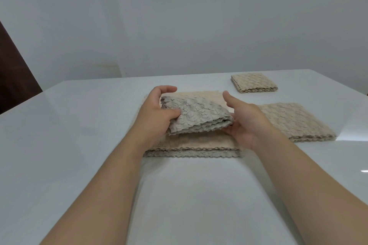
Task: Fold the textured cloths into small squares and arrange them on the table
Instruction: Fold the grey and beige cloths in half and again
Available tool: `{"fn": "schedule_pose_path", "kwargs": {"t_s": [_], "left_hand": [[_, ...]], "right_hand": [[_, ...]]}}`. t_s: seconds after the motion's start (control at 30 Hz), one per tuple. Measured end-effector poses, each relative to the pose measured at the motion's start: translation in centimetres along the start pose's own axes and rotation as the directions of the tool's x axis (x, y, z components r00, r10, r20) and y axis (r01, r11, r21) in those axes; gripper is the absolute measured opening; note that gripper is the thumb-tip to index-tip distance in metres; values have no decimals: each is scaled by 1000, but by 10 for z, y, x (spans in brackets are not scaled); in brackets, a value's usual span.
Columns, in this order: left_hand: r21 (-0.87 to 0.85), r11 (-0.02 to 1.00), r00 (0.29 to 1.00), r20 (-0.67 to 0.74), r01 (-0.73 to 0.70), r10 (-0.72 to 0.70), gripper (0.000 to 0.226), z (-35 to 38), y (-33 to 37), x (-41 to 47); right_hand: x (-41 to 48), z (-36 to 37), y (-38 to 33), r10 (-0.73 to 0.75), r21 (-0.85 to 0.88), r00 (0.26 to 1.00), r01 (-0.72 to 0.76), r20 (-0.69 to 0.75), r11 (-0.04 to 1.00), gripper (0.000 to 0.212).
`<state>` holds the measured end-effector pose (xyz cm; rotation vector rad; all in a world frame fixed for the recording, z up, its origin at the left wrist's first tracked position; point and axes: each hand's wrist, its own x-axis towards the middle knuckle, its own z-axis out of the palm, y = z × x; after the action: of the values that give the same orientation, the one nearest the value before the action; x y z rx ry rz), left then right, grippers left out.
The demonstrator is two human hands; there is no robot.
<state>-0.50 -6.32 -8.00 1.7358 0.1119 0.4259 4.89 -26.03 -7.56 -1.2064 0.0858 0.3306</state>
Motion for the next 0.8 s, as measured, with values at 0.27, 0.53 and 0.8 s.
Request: {"fn": "schedule_pose_path", "kwargs": {"t_s": [0.27,0.53,0.8], "left_hand": [[-1,997,992,102,-72,72,49,4,1,-5],[-81,994,989,128,-67,77,53,4,2,-6],[-25,999,996,82,26,-24,47,4,-5,-4]], "right_hand": [[-3,-4,-6,144,-73,989,-141,40,987,21],[5,-8,-1,87,-247,992,-61,96,967,23],[10,-10,8,-459,-459,883,448,94,768,28]]}}
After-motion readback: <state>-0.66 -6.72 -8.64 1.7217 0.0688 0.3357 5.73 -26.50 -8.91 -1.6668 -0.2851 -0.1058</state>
